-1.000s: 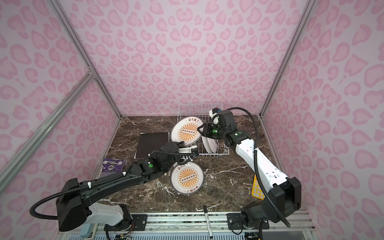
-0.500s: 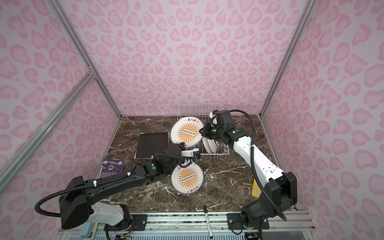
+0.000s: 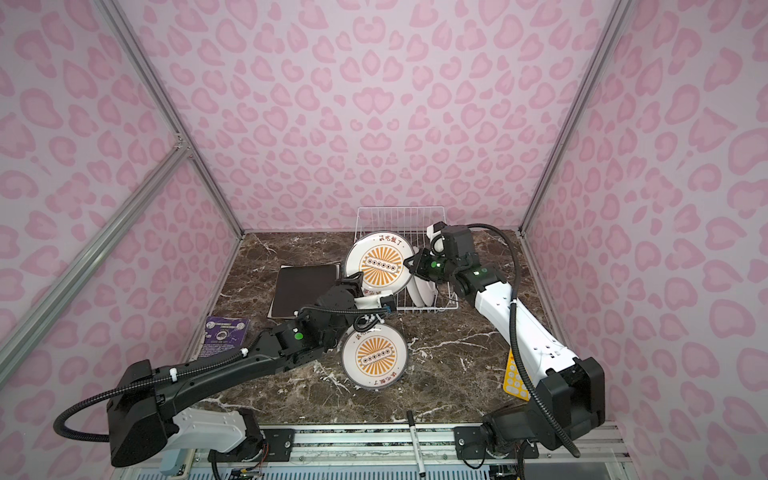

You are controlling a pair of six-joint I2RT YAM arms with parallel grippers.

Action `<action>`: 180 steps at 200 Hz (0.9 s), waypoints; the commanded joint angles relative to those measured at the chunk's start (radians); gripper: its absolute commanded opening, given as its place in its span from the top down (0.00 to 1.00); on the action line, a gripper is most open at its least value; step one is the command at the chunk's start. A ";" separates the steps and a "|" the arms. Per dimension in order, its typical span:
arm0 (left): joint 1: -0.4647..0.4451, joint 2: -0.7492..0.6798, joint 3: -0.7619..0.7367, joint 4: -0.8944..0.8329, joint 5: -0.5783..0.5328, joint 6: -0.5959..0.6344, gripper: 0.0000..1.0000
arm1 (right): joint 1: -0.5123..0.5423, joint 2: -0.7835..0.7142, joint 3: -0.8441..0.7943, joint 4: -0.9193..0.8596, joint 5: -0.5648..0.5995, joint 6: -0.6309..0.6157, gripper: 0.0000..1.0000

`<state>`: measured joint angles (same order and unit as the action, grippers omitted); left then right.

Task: Unload the plates from the dish rack
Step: 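Close the right gripper on the plate's rim while the left gripper holds it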

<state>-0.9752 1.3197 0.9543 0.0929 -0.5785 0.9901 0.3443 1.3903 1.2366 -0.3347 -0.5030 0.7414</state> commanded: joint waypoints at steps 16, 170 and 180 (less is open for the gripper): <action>0.000 -0.039 -0.016 0.090 0.042 -0.066 0.25 | -0.057 -0.073 -0.093 0.178 0.071 0.094 1.00; 0.309 -0.099 0.226 -0.124 0.556 -1.254 0.18 | -0.127 -0.124 -0.185 0.246 0.016 0.136 1.00; 0.347 -0.085 0.232 -0.131 0.596 -1.348 0.18 | -0.127 -0.121 -0.187 0.253 -0.007 0.137 1.00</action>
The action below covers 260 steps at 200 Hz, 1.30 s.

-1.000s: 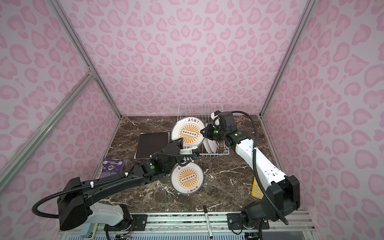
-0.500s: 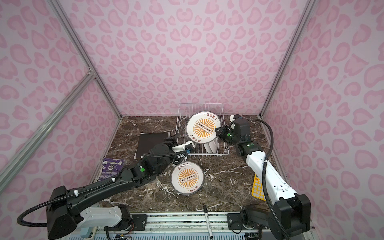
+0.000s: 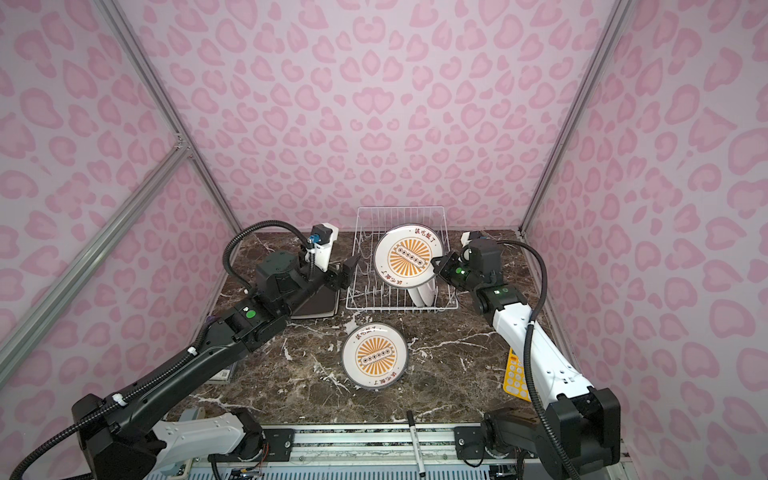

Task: Unload the plates from the dish rack

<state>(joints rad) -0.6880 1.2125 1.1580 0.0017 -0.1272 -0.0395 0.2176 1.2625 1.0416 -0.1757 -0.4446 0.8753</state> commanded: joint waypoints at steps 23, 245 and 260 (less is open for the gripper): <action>0.129 0.060 0.025 -0.025 0.262 -0.499 0.18 | 0.000 0.017 0.002 0.120 -0.104 0.016 1.00; 0.185 0.402 0.138 0.108 0.827 -0.905 0.70 | -0.001 0.069 -0.007 0.174 -0.242 0.044 1.00; 0.185 0.412 0.144 0.115 0.835 -0.908 0.71 | 0.000 0.075 -0.004 0.172 -0.255 0.037 1.00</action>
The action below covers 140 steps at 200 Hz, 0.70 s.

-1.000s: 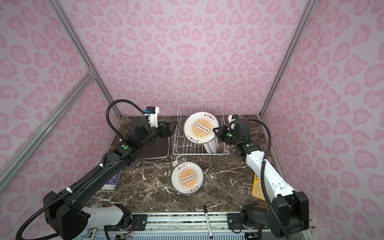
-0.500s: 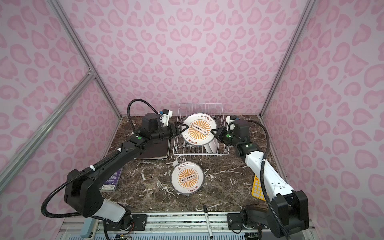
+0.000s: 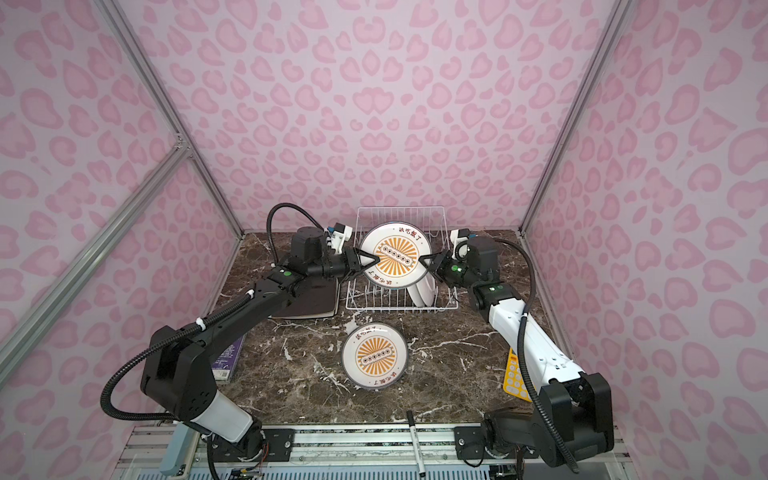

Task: Unload the plates from the dish rack

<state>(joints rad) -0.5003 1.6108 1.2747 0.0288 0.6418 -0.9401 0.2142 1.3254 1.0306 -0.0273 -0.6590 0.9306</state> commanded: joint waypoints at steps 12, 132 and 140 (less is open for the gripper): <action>-0.003 0.018 0.030 0.095 0.065 -0.015 0.77 | 0.003 0.017 0.012 0.015 -0.055 -0.025 1.00; -0.003 -0.034 -0.004 0.087 0.010 -0.004 0.97 | 0.002 0.010 0.043 -0.053 -0.029 -0.115 0.64; -0.003 -0.037 -0.009 0.087 -0.001 -0.004 0.97 | 0.002 0.000 0.051 -0.064 -0.021 -0.135 0.58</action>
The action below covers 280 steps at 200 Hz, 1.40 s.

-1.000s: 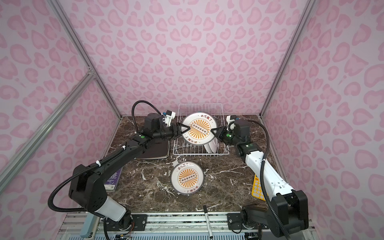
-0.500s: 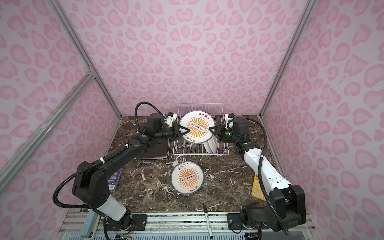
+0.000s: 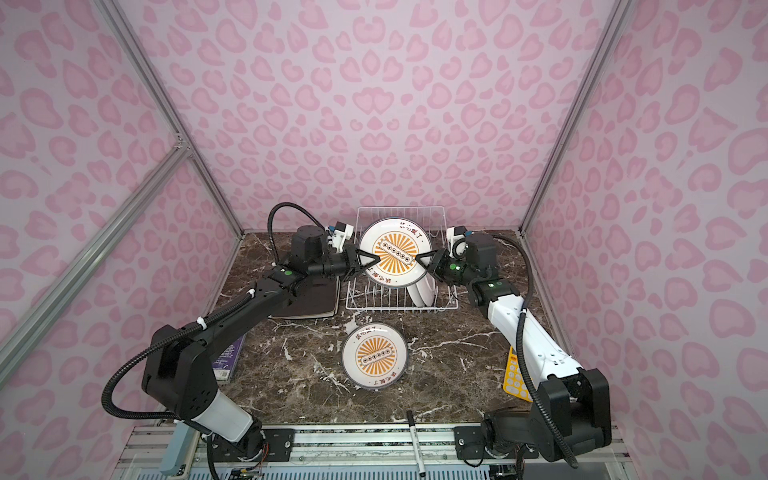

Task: Unload the plates from the dish rack

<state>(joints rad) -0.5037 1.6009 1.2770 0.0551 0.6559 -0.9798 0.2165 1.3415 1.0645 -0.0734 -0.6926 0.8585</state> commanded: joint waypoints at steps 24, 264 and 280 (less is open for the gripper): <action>0.002 -0.026 -0.014 0.081 -0.027 0.022 0.97 | 0.000 -0.068 0.012 -0.046 0.091 -0.147 0.20; 0.034 -0.551 -0.450 -0.159 -0.213 0.071 0.96 | 0.204 -0.412 -0.245 -0.146 0.338 -1.102 0.01; 0.033 -0.592 -0.478 -0.221 -0.229 0.090 0.96 | 0.208 -0.402 -0.237 -0.175 0.292 -1.165 0.01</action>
<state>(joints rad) -0.4709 1.0595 0.8345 -0.1410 0.4625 -0.8974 0.4191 0.9306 0.8276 -0.2199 -0.3435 -0.1989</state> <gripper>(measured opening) 0.115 0.987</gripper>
